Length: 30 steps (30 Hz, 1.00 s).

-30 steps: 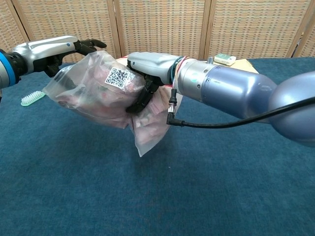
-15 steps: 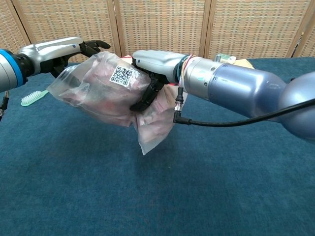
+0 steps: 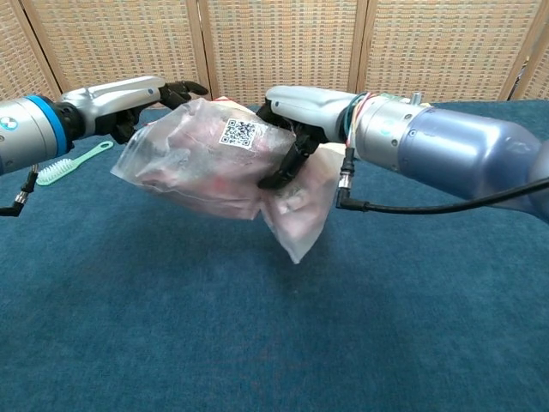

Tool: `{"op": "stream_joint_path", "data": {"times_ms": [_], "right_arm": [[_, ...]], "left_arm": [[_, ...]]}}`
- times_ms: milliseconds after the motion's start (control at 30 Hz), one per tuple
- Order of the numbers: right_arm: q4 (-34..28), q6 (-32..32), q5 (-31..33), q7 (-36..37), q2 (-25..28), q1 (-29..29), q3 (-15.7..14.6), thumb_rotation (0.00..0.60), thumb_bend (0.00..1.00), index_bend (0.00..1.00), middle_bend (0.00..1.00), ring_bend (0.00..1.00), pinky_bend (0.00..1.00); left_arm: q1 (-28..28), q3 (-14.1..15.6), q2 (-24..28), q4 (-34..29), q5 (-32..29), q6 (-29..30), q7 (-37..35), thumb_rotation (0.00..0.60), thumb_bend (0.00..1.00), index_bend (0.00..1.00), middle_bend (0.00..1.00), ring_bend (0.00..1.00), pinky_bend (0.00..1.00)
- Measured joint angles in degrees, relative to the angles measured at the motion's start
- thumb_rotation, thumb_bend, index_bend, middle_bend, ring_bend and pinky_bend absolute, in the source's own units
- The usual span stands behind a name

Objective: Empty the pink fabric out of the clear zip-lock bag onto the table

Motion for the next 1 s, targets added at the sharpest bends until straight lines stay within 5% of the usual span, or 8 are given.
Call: {"op": "stream_joint_path", "data": {"times_ms": [267, 367, 433, 567, 700, 800, 1000], "right_arm": [[-3.5, 5.5, -0.6, -1.2, 6.6, -4.9, -1.6, 0.600, 0.00, 0.07, 0.00, 0.00, 0.03], [-4.9, 6.4, -3.7, -0.4, 10.0, -7.0, -3.5, 0.600, 0.00, 0.07, 0.06, 0.03, 0.03], [-5.1, 7.3, -7.1, 0.4, 11.3, -8.4, -5.2, 0.600, 0.00, 0.07, 0.18, 0.14, 0.06], [-3.3, 10.6, -16.9, 2.6, 12.5, -10.7, -9.1, 0.600, 0.00, 0.09, 0.53, 0.49, 0.39], [3.6, 16.4, -31.3, 6.3, 12.4, -13.0, -14.8, 0.600, 0.00, 0.19, 0.72, 0.68, 0.79], [11.7, 21.2, -42.0, 9.8, 11.4, -14.1, -19.0, 0.600, 0.00, 0.26, 0.79, 0.75, 0.94], [28.3, 28.2, -57.8, 14.1, 6.2, -13.9, -25.7, 0.600, 0.07, 0.33, 0.83, 0.79, 1.00]], "left_arm": [[-3.3, -0.6, -5.8, 7.1, -1.0, -2.8, -0.7, 0.600, 0.57, 0.69, 0.00, 0.00, 0.00], [-3.5, -1.1, -5.7, 6.9, -1.2, -2.2, -0.6, 0.600, 0.57, 0.69, 0.00, 0.00, 0.00], [-3.6, -1.6, -5.2, 6.4, -1.5, -2.0, -0.3, 0.600, 0.57, 0.69, 0.00, 0.00, 0.00], [-4.1, -2.5, -4.6, 5.6, -2.7, -2.0, 0.3, 0.600, 0.57, 0.69, 0.00, 0.00, 0.00], [-4.6, -3.0, -4.3, 4.8, -3.9, -2.2, 1.4, 0.600, 0.57, 0.69, 0.00, 0.00, 0.00], [-4.9, -3.2, -4.1, 4.0, -4.4, -2.2, 2.0, 0.600, 0.57, 0.69, 0.00, 0.00, 0.00], [-5.2, -3.3, -3.6, 3.0, -5.4, -1.8, 3.7, 0.600, 0.57, 0.69, 0.00, 0.00, 0.00]]}}
